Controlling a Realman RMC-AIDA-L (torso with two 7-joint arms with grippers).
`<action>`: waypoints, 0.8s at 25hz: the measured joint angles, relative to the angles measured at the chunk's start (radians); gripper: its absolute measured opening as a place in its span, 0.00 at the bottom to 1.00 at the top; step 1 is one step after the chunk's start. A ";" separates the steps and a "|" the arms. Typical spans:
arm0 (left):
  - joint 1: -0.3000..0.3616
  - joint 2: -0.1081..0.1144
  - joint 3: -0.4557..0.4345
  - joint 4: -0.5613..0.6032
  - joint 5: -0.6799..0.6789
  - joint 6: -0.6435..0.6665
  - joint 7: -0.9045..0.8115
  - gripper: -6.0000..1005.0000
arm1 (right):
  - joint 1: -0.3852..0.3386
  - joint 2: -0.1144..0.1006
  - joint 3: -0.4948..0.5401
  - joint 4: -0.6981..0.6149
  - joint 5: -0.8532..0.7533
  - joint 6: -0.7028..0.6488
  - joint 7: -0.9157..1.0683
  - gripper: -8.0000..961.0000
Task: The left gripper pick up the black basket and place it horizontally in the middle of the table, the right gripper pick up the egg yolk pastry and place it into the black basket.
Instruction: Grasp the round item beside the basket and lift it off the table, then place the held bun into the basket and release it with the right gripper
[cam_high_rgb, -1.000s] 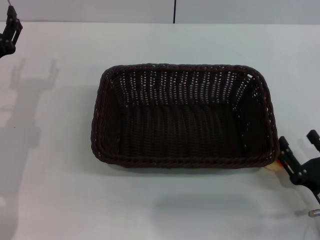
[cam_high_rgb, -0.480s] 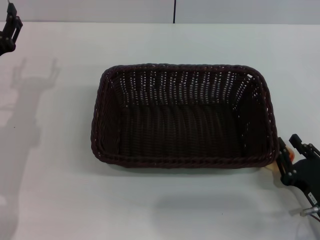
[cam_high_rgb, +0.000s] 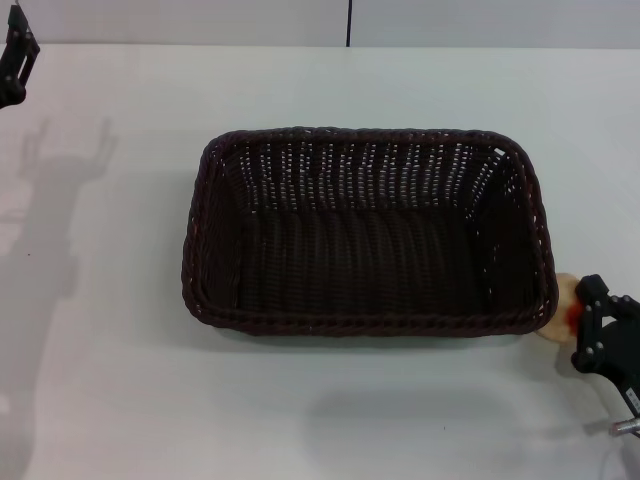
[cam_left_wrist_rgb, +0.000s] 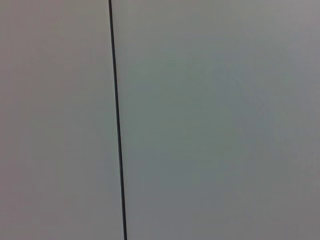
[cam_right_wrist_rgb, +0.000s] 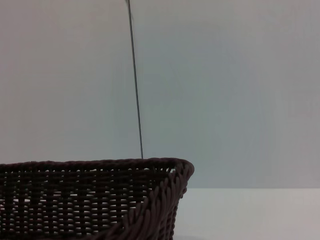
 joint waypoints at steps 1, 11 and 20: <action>0.000 0.000 0.000 0.000 0.000 0.001 0.000 0.82 | 0.000 0.000 0.000 0.000 0.000 0.000 0.000 0.08; -0.002 -0.001 0.001 0.000 0.000 0.007 0.000 0.82 | -0.034 -0.002 0.001 0.022 0.002 -0.116 -0.067 0.01; -0.003 -0.001 0.002 0.000 0.000 0.008 0.001 0.82 | -0.066 -0.003 -0.012 0.061 -0.003 -0.323 -0.158 0.01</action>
